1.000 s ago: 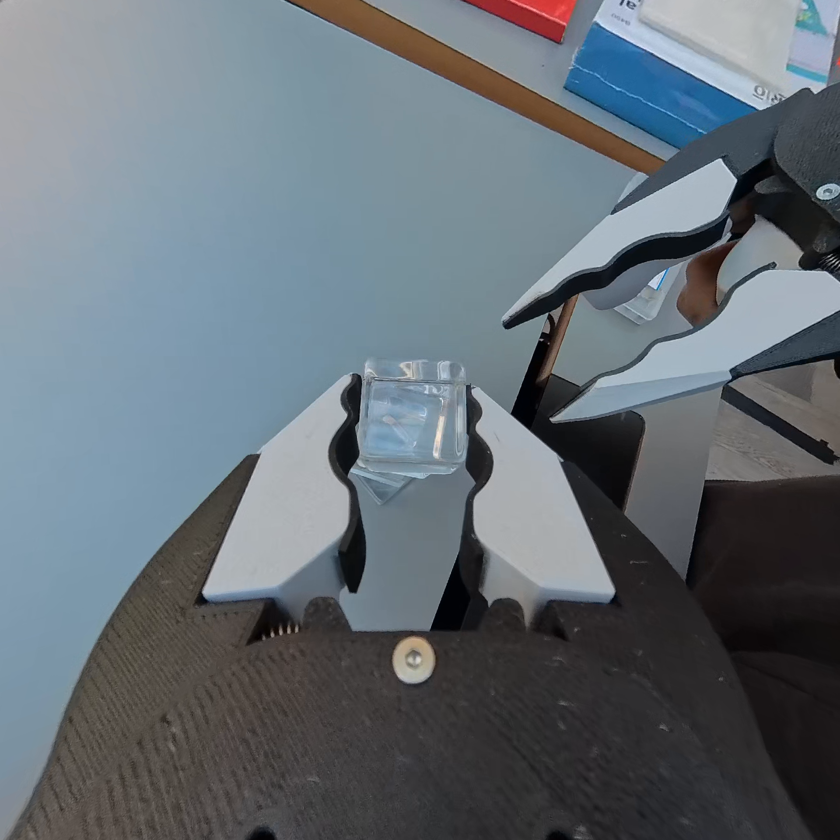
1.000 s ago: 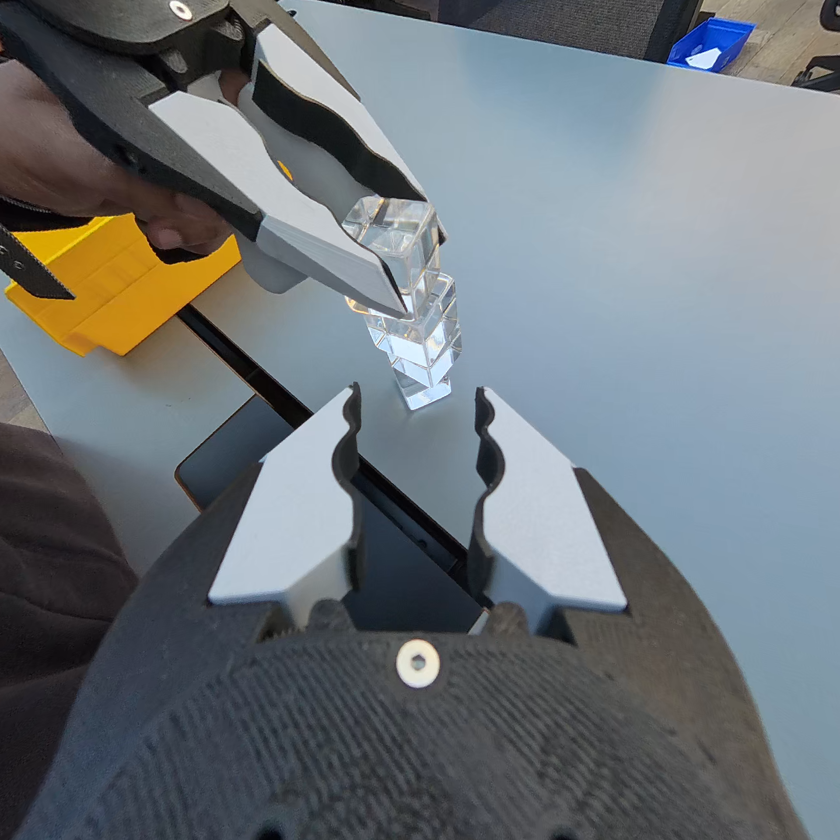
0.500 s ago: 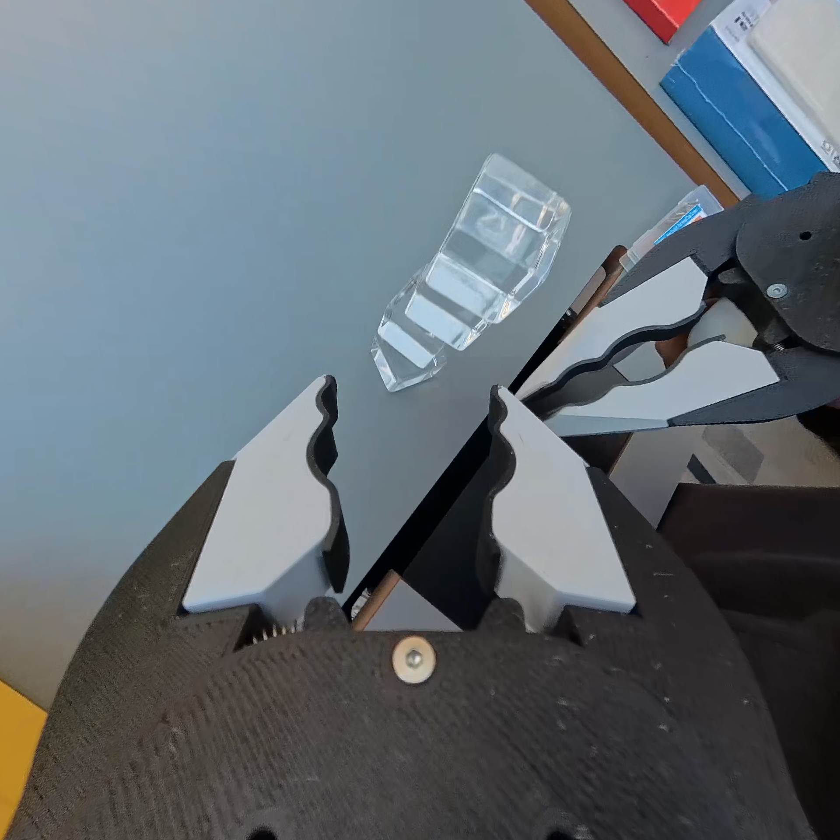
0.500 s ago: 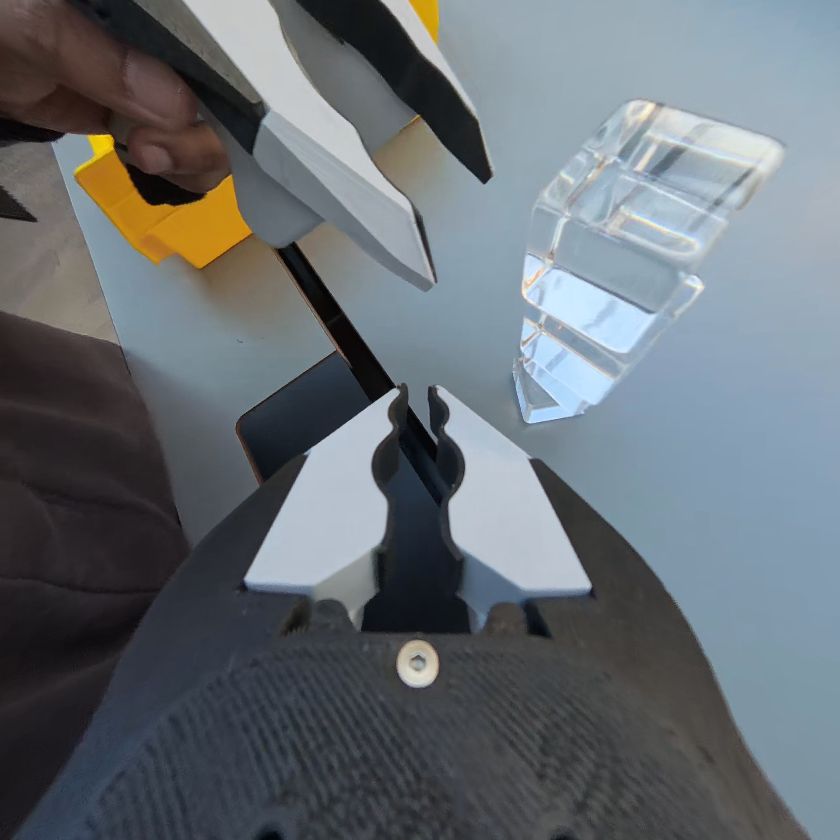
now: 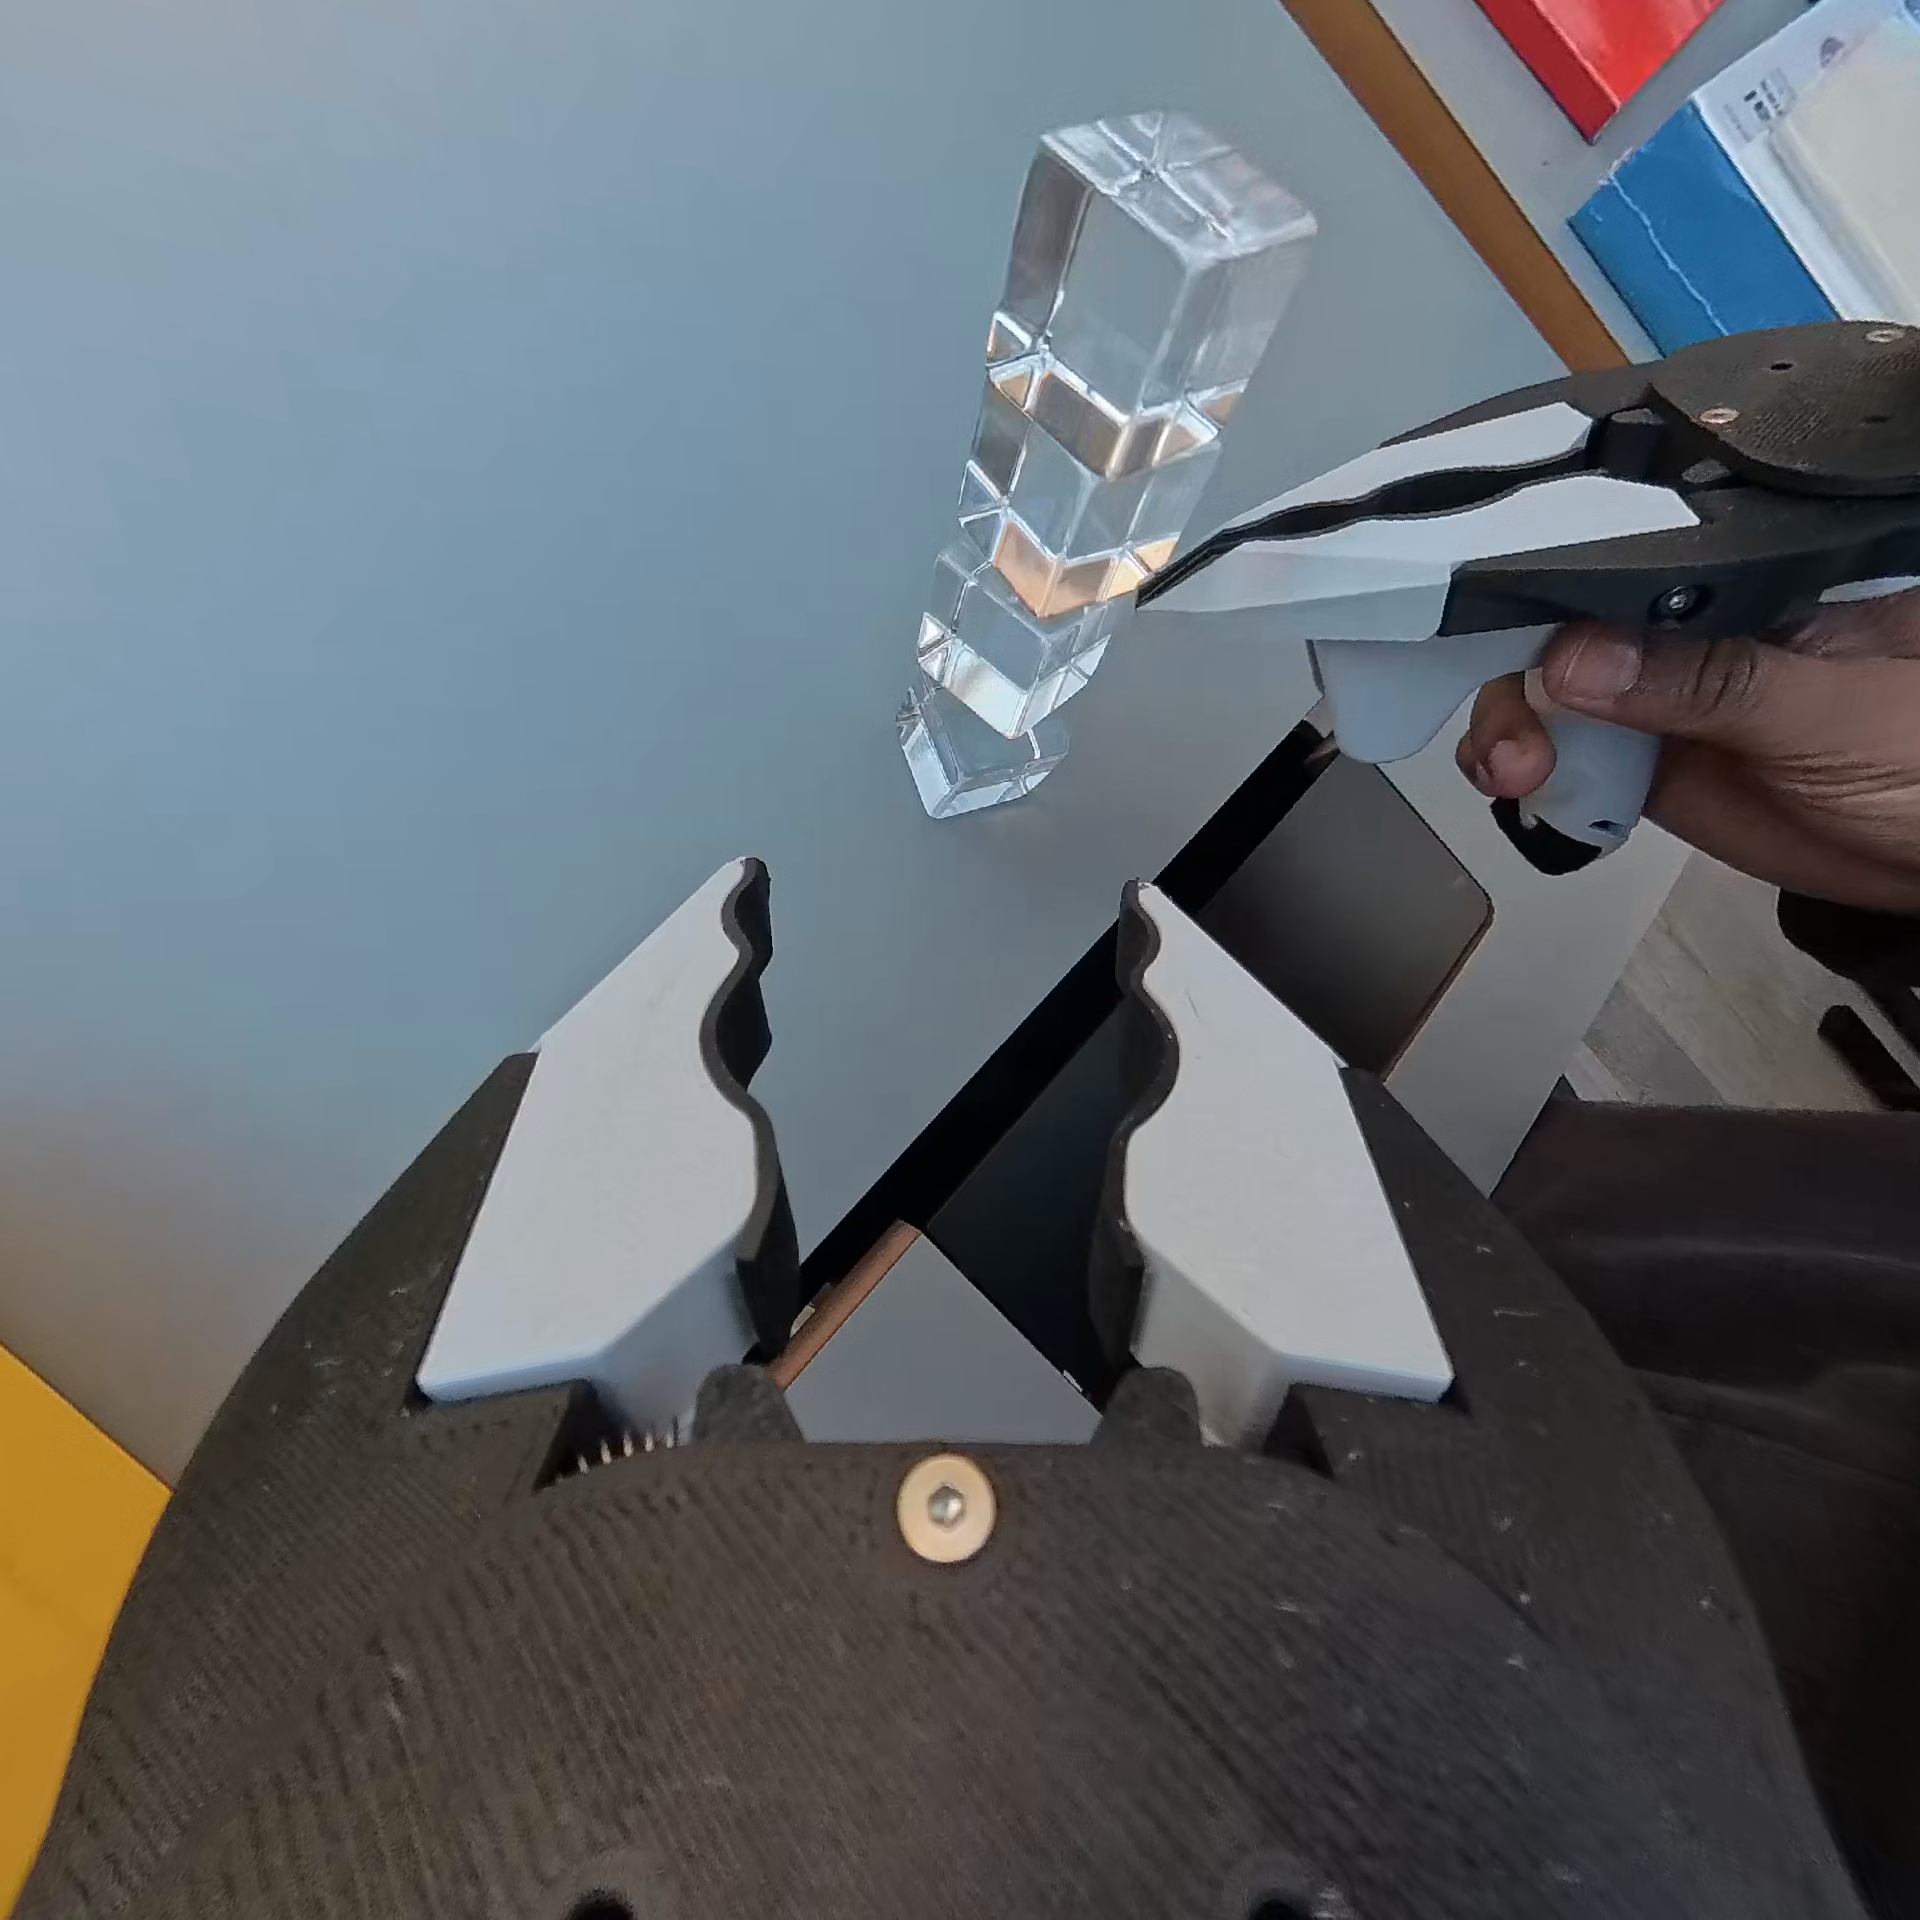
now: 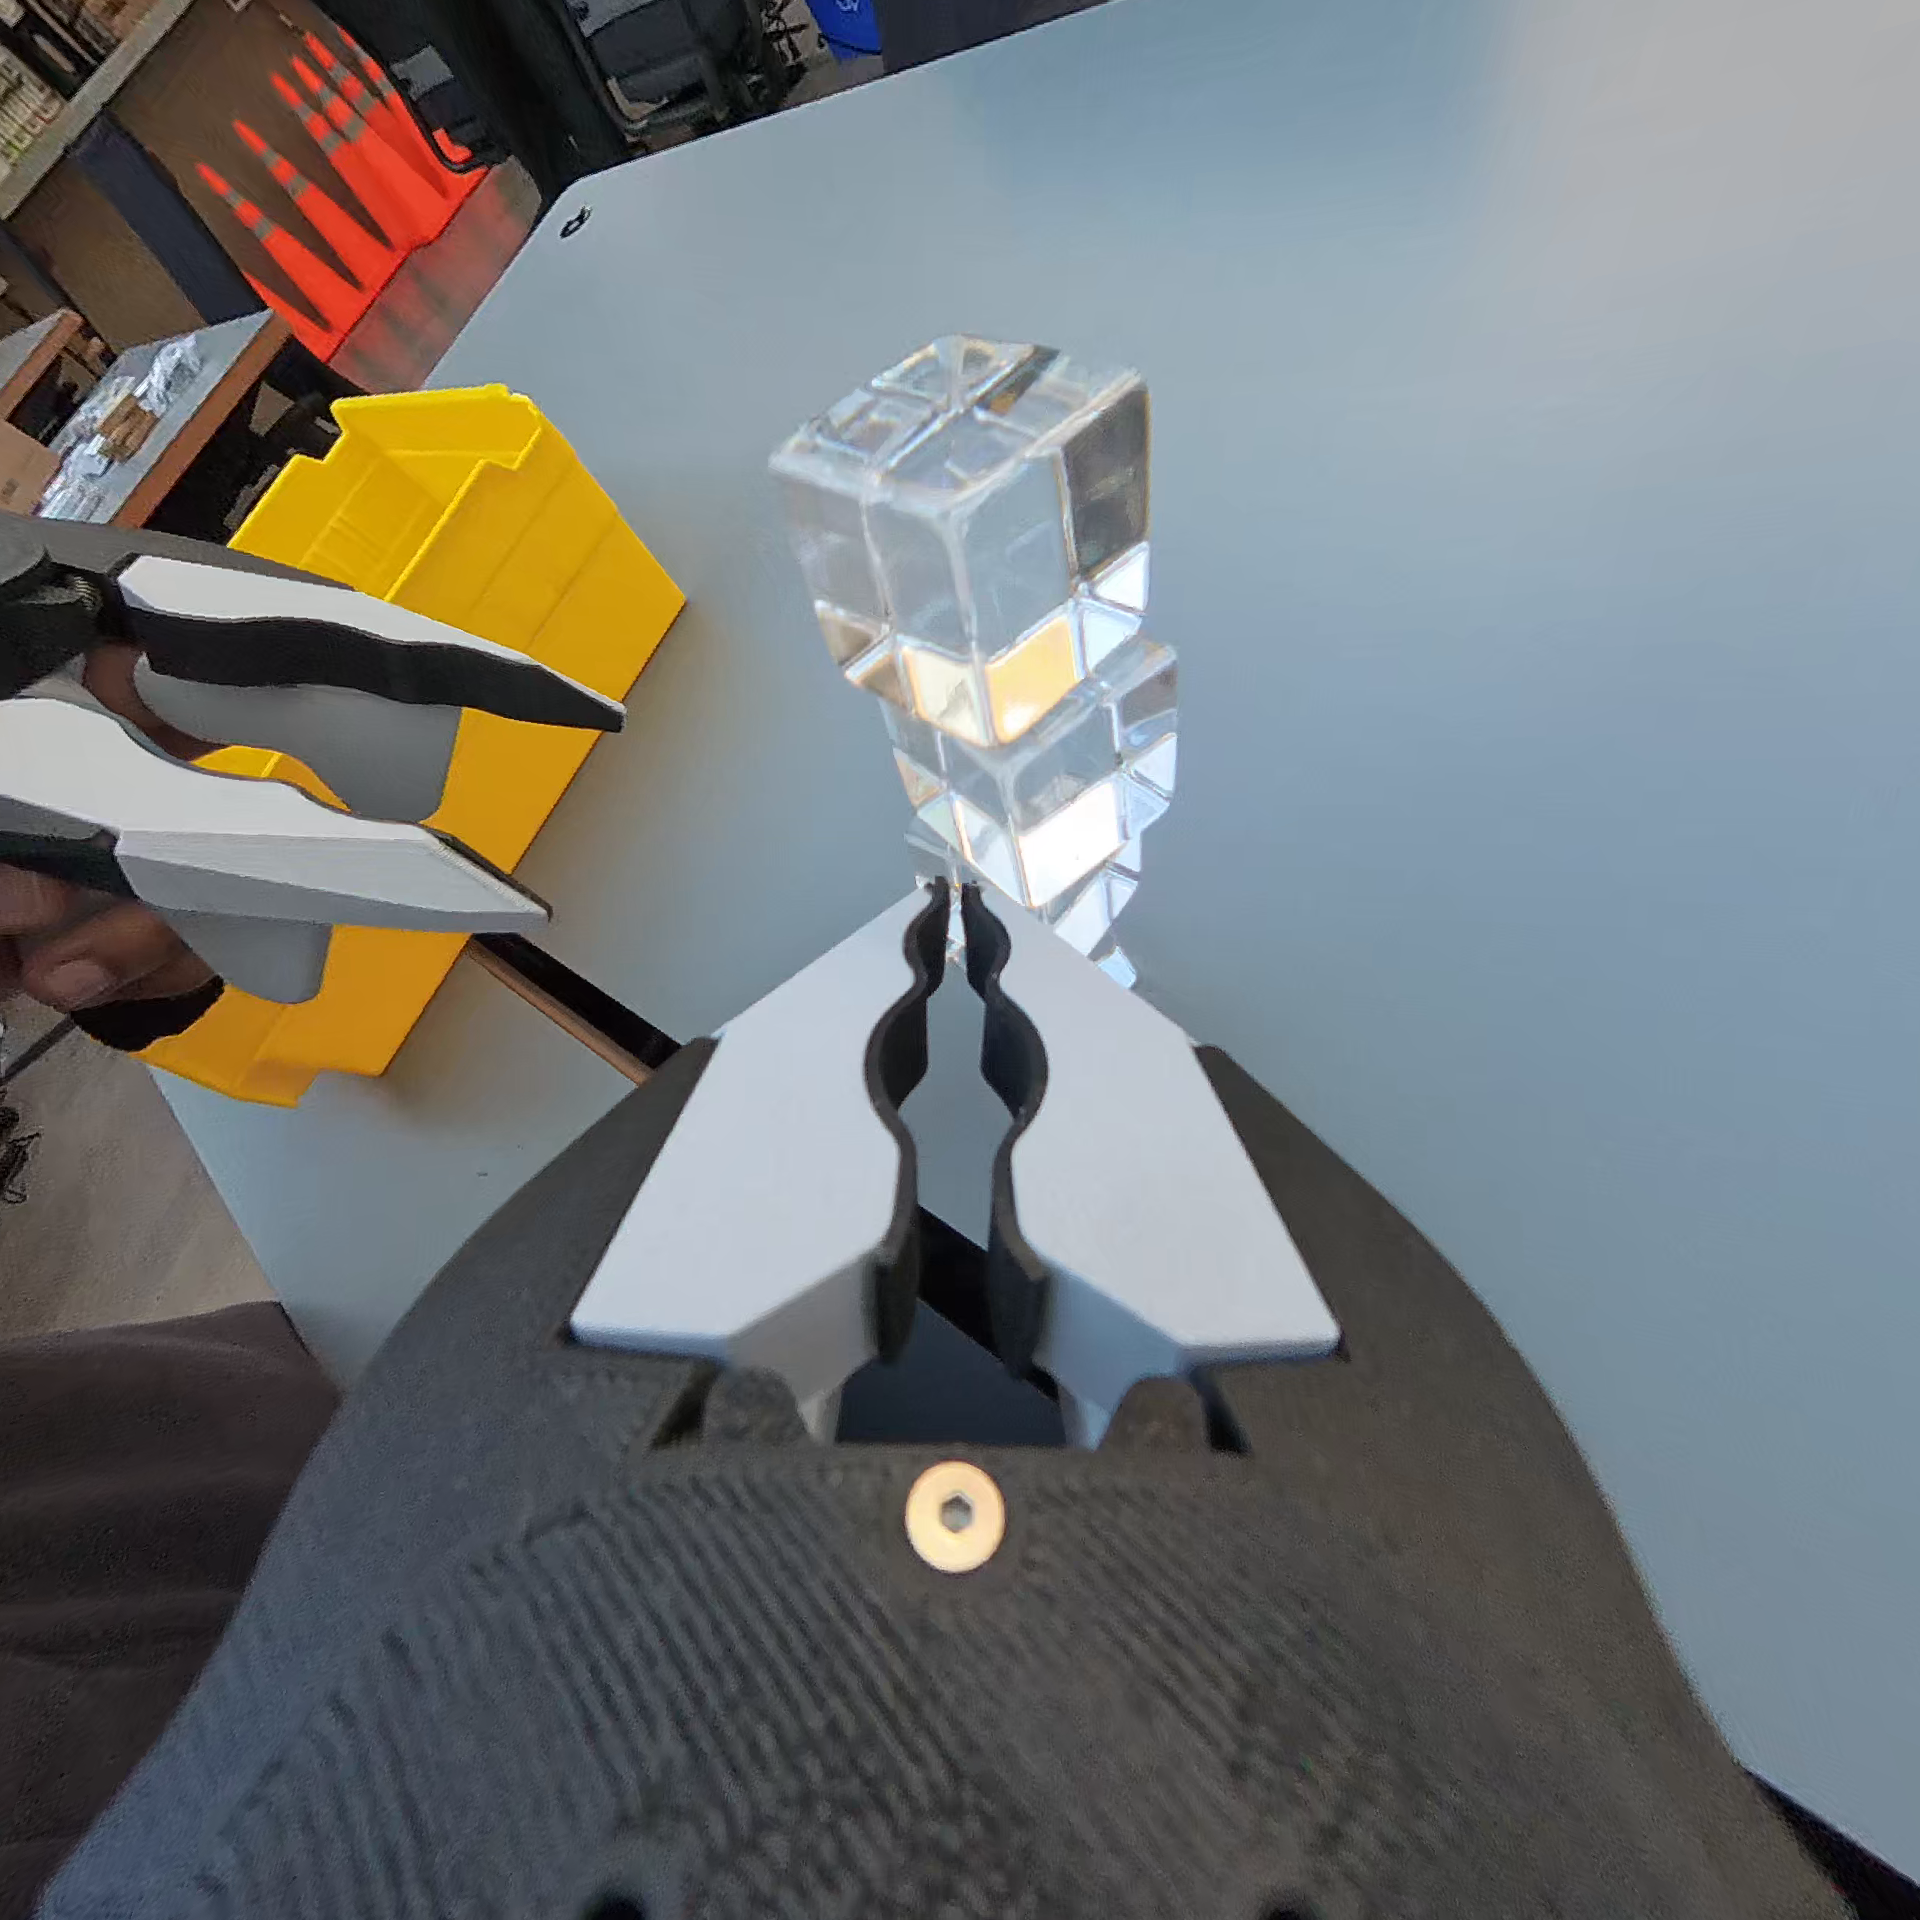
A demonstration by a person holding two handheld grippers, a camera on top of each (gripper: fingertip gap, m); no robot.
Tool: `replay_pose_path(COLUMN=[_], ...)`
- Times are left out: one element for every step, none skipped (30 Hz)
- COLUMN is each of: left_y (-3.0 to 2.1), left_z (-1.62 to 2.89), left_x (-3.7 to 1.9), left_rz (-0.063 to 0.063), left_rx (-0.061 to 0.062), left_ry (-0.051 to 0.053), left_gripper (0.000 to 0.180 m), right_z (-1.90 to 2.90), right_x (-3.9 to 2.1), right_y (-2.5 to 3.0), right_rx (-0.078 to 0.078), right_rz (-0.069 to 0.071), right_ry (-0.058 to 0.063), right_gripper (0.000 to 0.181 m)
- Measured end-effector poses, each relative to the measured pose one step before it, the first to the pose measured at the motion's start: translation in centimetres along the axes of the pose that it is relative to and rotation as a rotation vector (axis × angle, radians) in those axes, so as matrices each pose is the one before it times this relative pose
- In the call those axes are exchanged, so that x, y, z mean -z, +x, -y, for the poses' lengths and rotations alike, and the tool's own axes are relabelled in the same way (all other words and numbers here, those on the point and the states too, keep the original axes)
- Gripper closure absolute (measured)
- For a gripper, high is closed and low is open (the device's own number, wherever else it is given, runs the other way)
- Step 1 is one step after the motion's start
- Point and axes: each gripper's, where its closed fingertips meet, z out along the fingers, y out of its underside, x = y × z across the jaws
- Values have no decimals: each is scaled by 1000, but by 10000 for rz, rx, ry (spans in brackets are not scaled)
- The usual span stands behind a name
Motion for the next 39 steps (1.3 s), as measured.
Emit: replay_pose_path(left_y=[12,54,54,61,71,97,82,78,71,73,56,32,35,17,7,-33,-32,-26,-35,-36,-32,-50,-51,-46,-46,-50,-38,-46,-46,-36,-43,-31,-32,-47,-44,-25,-53,-56,-42], left_z=[55,52,29,33,45,41,30,25,24,3,-3,-18,-37,-44,-56,-57,-43,-25,3,12,-1,4,9,-1,-18,-7,0,17,5,21,45,54,36,33,34,37,22,6,5], left_x=[-54,-65,-74,-89,-82,-83,-71,-66,-48,-29,-19,-15,4,8,10,4,24,25,35,41,34,18,32,14,12,0,7,-1,-9,-16,-15,-13,-14,-22,-19,-11,-10,-12,-8], left_rz=[-29,-42,-36,-25,-30,-37,-31,-21,-18,-17,-11,-1,-5,-4,-6,10,9,9,11,11,7,17,13,6,5,7,5,2,1,2,0,-2,-2,2,0,-6,5,6,-1], left_rx=[-6,-13,-22,-31,-31,-21,-17,-17,-11,-9,-10,-6,2,8,8,16,19,23,20,14,16,16,14,16,19,19,15,11,14,13,7,4,6,10,12,7,8,11,15], left_ry=[5,2,-12,-11,-2,-4,-8,0,-2,-1,-1,-3,-8,-5,-5,-9,-4,4,13,15,5,8,11,8,1,-2,4,10,1,-1,10,13,5,1,7,10,3,-4,1], left_gripper=[116,116,116,116,116,116,116,116,116,116,116,116,116,116,116,116,116,116,116,116,116,116,116,116,116,116,116,116,116,116,116,116,116,116,116,116,116,116,116], right_z=[-17,-99,-203,-272,-298,-335,-402,-399,-331,-239,-161,-103,-57,3,52,81,81,74,73,48,47,36,39,28,31,27,41,48,55,56,57,57,54,46,38,26,23,8,11], right_x=[306,259,226,197,185,172,142,119,105,113,106,96,78,78,58,53,37,48,34,25,15,18,16,12,9,16,11,7,12,5,-2,10,-4,-14,-14,-10,-24,-24,-21], right_y=[270,65,-117,-167,-115,-169,-271,-272,-183,-155,-94,-45,-15,11,25,33,20,3,12,26,39,23,27,33,49,48,51,53,53,56,55,35,34,44,35,32,31,19,31], right_rx=[-77,-66,-46,-24,2,27,22,-8,-19,-4,10,13,11,6,0,0,4,8,8,9,9,0,-14,-19,-15,-8,-1,2,1,2,4,4,4,2,1,-1,-2,-1,1], right_rz=[-77,17,117,120,56,88,169,161,108,75,41,13,9,10,4,6,10,9,5,-4,-4,7,12,9,5,0,-4,-3,-7,-10,-9,-3,0,-6,-6,-1,2,-1,-3], right_ry=[50,-7,-67,-94,-78,-79,-110,-113,-76,-37,-19,-14,-10,1,17,23,18,19,19,16,13,14,14,12,7,2,3,8,8,5,3,4,4,0,-2,-2,-2,-6,-8], right_gripper=[180,180,180,179,179,179,178,177,176,176,175,175,175,174,174,174,174,173,173,173,173,172,172,172,172,172,172,172,172,171,171,171,171,171,171,171,171,171,171])
